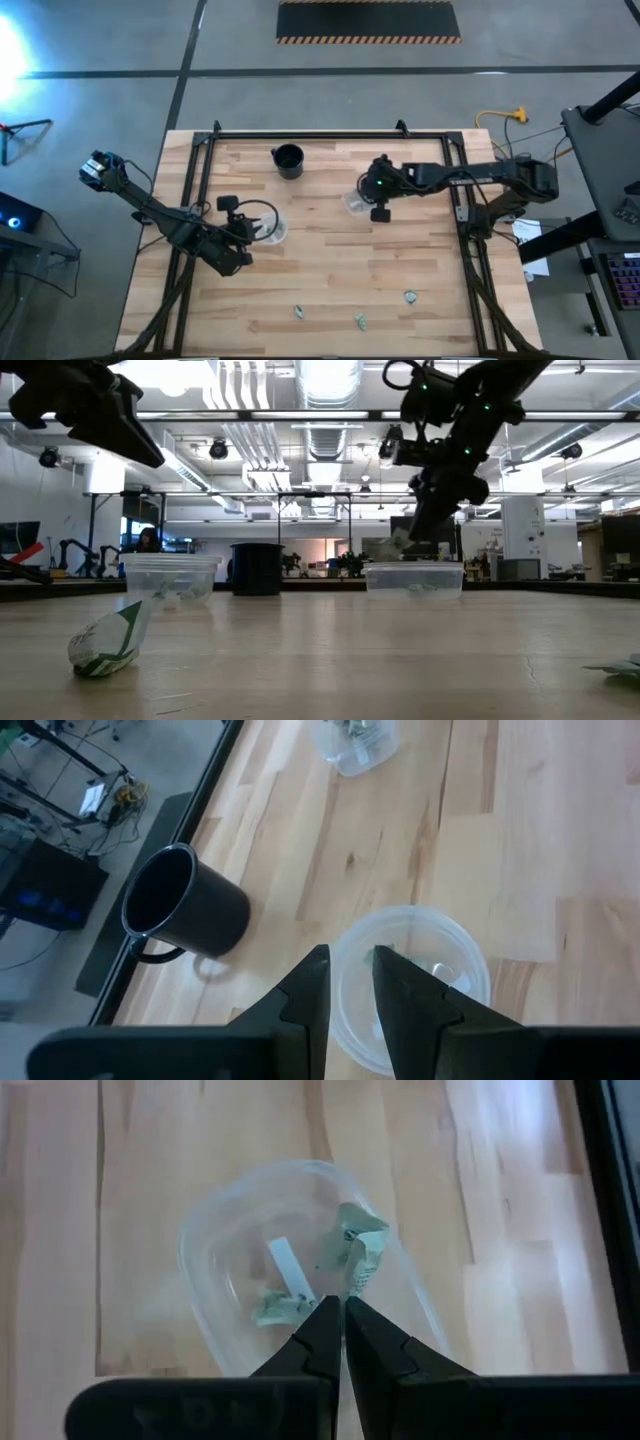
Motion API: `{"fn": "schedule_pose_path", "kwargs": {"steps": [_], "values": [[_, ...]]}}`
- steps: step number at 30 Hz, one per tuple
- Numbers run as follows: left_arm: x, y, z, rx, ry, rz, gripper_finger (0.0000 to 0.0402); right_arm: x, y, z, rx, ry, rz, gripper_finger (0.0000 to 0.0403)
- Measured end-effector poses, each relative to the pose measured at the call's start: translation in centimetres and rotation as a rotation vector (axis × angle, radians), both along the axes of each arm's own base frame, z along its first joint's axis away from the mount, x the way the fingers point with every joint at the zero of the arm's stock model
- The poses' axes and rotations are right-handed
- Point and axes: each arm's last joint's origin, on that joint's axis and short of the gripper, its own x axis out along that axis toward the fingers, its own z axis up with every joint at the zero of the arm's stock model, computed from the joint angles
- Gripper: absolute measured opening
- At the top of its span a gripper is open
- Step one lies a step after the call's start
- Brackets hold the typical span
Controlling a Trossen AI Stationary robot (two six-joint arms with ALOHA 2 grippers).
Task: Pick and place items into bin
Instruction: Put the stevia packet into the rectangle transparent bin, then put the truvia packet into the circle transparent bin
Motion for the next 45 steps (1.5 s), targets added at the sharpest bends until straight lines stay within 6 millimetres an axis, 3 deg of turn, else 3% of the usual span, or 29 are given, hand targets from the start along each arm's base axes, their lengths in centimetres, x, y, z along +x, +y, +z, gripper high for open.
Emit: {"fn": "schedule_pose_path", "kwargs": {"steps": [13,25,32,38,45], "values": [[0.1,-0.1,0.1,-0.004,-0.017,-0.002,0.0063,-0.2,0.0,-1.3,0.029,0.018,-0.041,0.0014],[0.3,-0.2,0.2,-0.021,-0.037,-0.005,0.0063,-0.3,0.2,-1.0,0.044,0.001,-0.059,0.0112],[1.3,-1.0,0.7,-0.082,-0.097,-0.08,0.0063,-0.9,2.6,1.3,0.029,-0.085,0.029,0.0127],[3.1,-2.6,0.0,-0.181,-0.071,-0.256,0.0063,-2.5,5.1,2.7,0.036,-0.17,0.085,0.0118],[5.8,-5.1,-1.8,-0.29,-0.051,-0.467,0.0063,-5.0,6.8,2.4,0.036,-0.23,0.068,0.0103]]}}
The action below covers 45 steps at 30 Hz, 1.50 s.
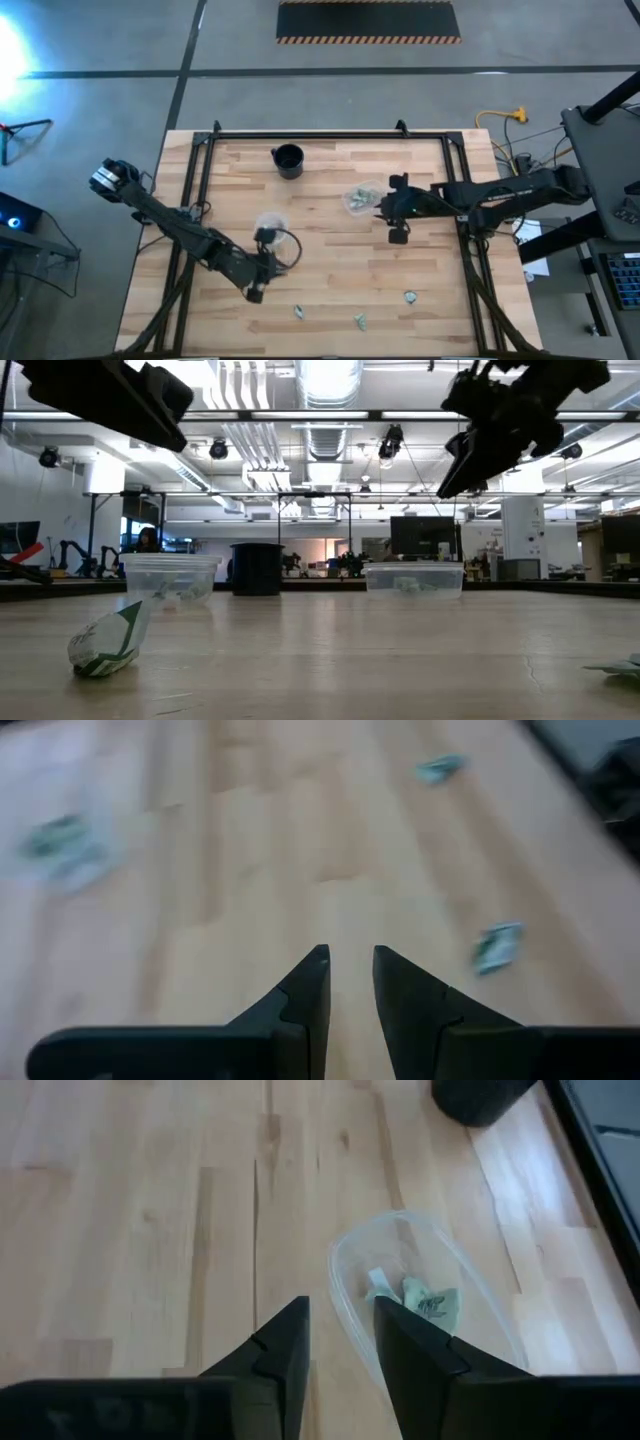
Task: Pick and place items into bin
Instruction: Put the truvia packet into the circle transparent bin
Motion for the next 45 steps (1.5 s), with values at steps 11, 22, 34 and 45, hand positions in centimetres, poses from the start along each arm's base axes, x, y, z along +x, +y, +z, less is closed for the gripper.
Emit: {"fn": "schedule_pose_path", "kwargs": {"steps": [11,22,34,45], "values": [[3.1,-2.7,-3.2,-0.161,0.001,-0.172,0.0063,-2.1,0.7,-2.4,0.03,-0.132,0.016,0.0083],[5.5,-4.5,-5.1,-0.213,0.084,-0.192,0.0063,-2.1,0.7,-2.6,0.026,-0.138,0.025,0.0072],[6.6,-4.9,-7.2,-0.213,0.16,-0.189,0.0063,-2.0,1.3,-2.4,0.024,-0.14,0.054,0.007],[6.7,-4.6,-7.5,-0.257,0.185,-0.156,0.0063,-2.2,1.2,-2.6,0.024,-0.124,0.053,0.0072]]}}
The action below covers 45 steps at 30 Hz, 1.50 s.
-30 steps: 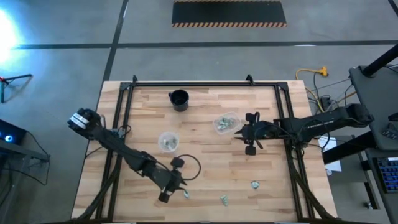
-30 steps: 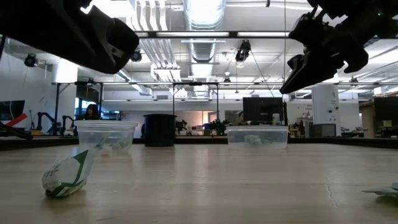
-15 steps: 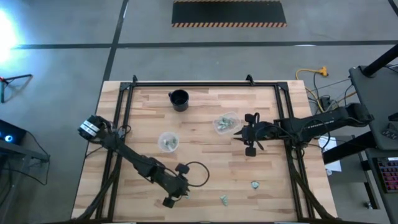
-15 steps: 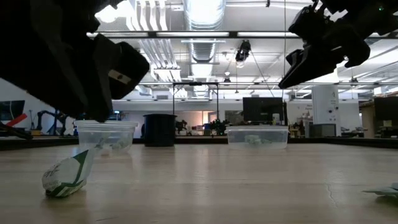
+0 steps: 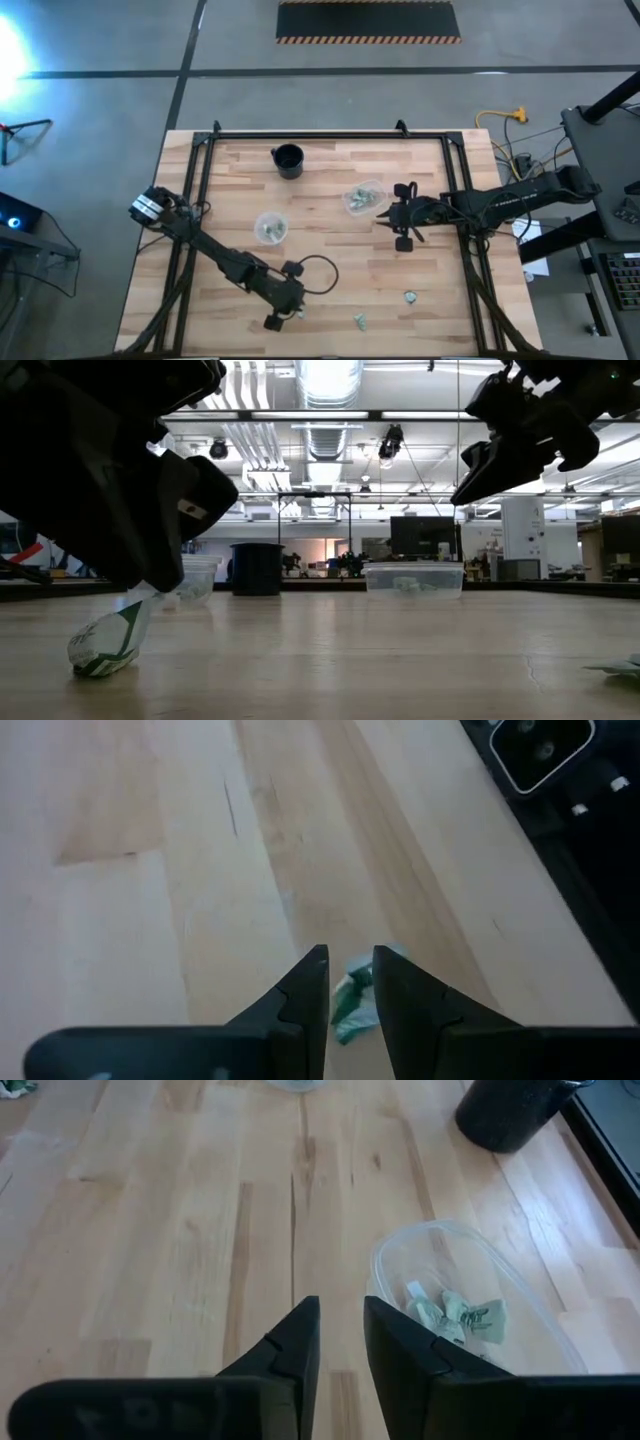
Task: Pick and place items into bin
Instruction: Put the truvia packet into the circle transparent bin
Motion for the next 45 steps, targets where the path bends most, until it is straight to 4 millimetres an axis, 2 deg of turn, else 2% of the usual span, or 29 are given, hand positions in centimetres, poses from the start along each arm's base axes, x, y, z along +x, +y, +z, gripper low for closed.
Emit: {"fn": "schedule_pose_path", "kwargs": {"steps": [25,45], "values": [[0.12,-0.12,-0.93,-0.005,0.025,0.002,0.0063,-0.07,-0.01,-0.08,0.0,0.01,-0.002,0.0063],[0.28,0.17,-0.88,-0.118,0.096,-0.018,0.0064,-0.07,-0.01,-0.09,0.0,0.01,-0.002,0.0064]]}}
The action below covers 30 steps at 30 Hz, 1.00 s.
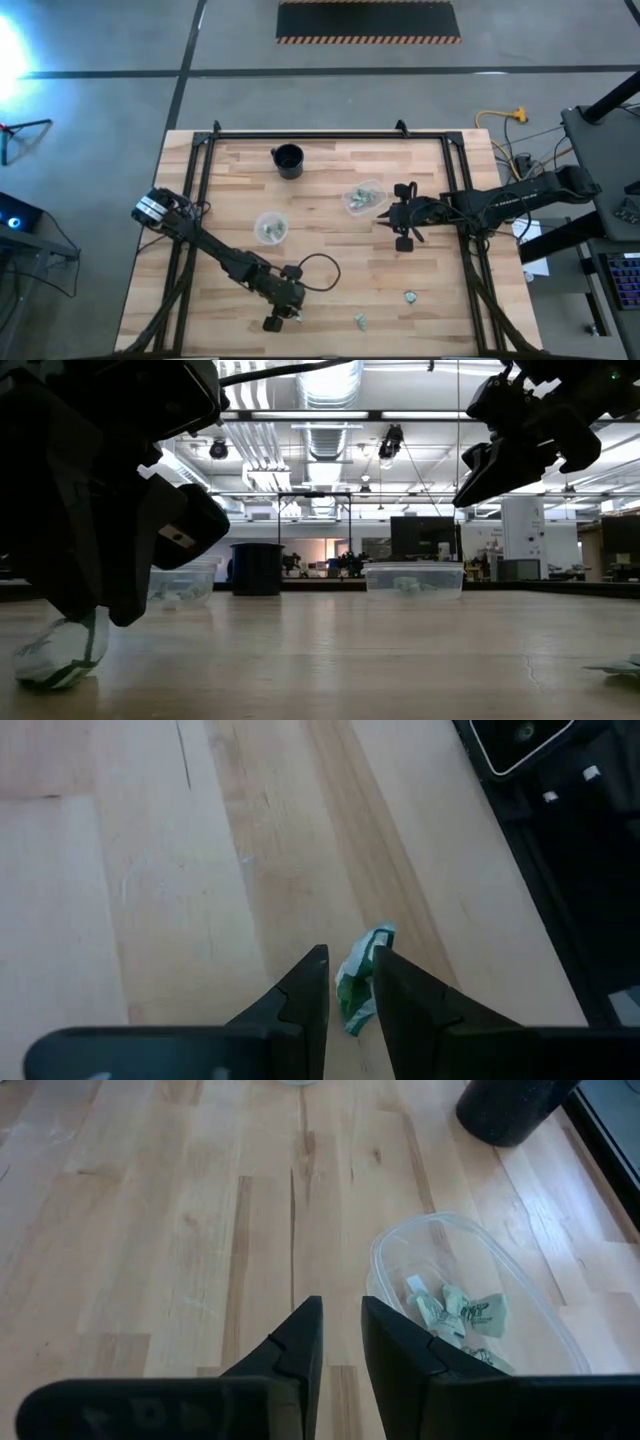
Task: Pick and place items into bin
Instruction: Put the truvia packet into the circle transparent bin
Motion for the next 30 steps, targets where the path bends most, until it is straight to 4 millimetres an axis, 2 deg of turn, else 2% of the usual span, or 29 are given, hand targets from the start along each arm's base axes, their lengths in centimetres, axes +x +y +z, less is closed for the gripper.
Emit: {"fn": "schedule_pose_path", "kwargs": {"steps": [10,22,30], "values": [[0.0,0.2,0.1,0.015,-0.004,-0.018,0.0067,0.0,0.0,0.0,0.0,0.0,0.0,0.0063],[-0.3,0.7,0.8,0.03,0.014,-0.031,0.0145,0.0,0.0,-0.1,0.001,0.002,-0.001,0.0063],[-0.5,0.4,1.0,0.022,0.009,-0.045,0.0153,-0.1,0.0,-0.1,0.005,0.003,-0.005,0.006]]}}
